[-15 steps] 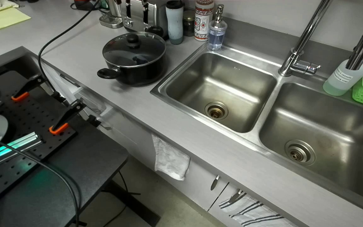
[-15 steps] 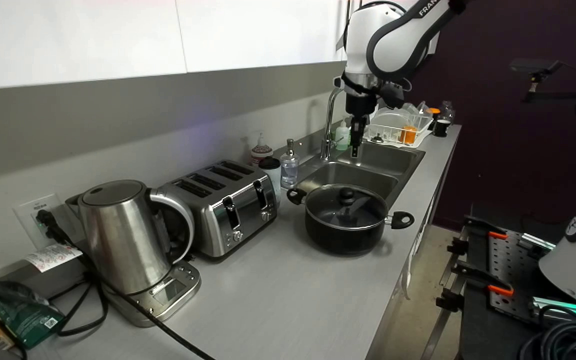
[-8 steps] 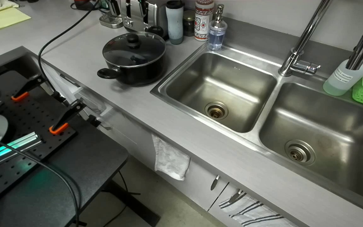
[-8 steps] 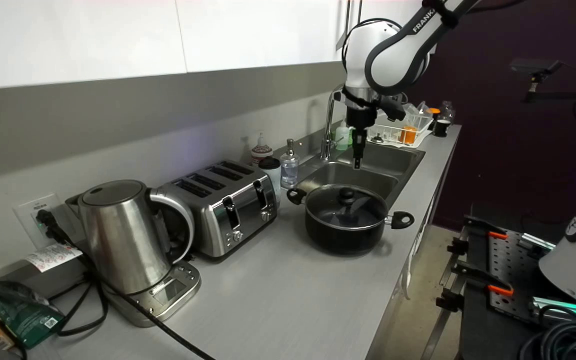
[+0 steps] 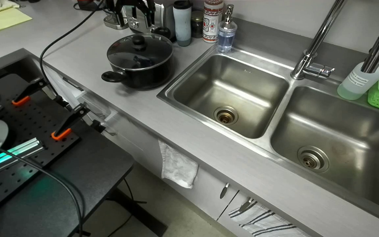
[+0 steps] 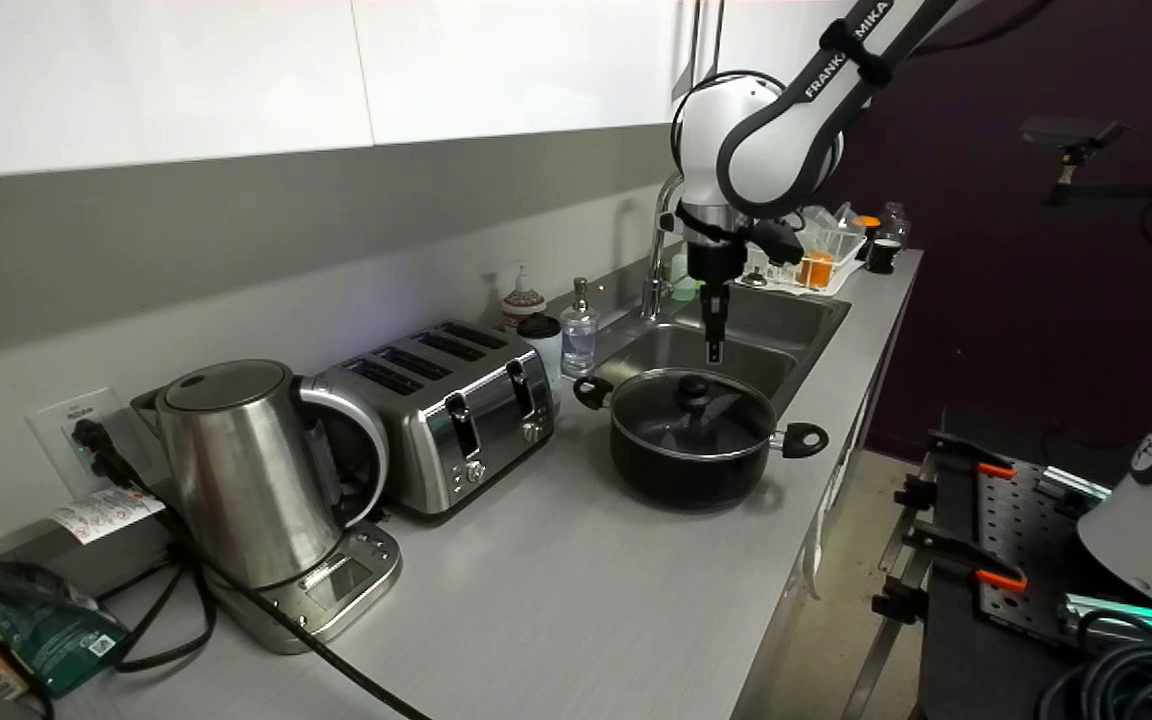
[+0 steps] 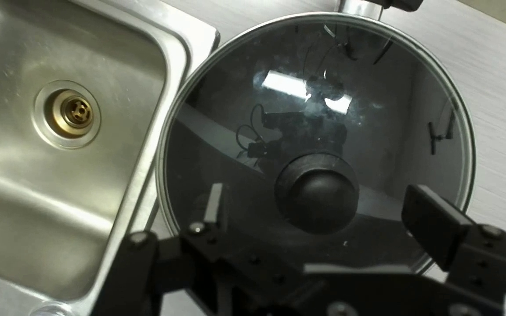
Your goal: Take the lid off of the pot
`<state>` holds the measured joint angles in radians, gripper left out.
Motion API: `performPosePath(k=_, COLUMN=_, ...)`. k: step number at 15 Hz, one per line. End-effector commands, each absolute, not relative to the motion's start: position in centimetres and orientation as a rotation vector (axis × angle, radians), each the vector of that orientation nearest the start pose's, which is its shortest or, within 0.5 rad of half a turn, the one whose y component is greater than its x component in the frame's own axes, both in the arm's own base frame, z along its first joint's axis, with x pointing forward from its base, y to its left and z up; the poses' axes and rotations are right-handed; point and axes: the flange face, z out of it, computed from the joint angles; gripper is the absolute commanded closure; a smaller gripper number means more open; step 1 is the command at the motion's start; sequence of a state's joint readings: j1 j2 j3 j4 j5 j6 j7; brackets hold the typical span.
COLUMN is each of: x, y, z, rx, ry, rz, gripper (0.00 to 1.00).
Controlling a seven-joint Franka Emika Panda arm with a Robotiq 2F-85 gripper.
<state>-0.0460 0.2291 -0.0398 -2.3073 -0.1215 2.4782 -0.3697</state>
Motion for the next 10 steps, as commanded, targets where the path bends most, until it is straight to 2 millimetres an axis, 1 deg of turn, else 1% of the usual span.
performPosePath(k=1, x=53.2, y=-4.1, z=22.9, rx=-3.127, ry=-0.637, rz=0.138, gripper=0.0)
performPosePath(k=5, x=54.2, y=-3.6, z=21.8, rx=-3.124, ry=-0.643, rz=0.165, gripper=0.0)
performPosePath(k=10, x=54.8, y=-3.4, z=20.4, rx=-3.121, ry=-0.657, rz=0.2, gripper=0.0)
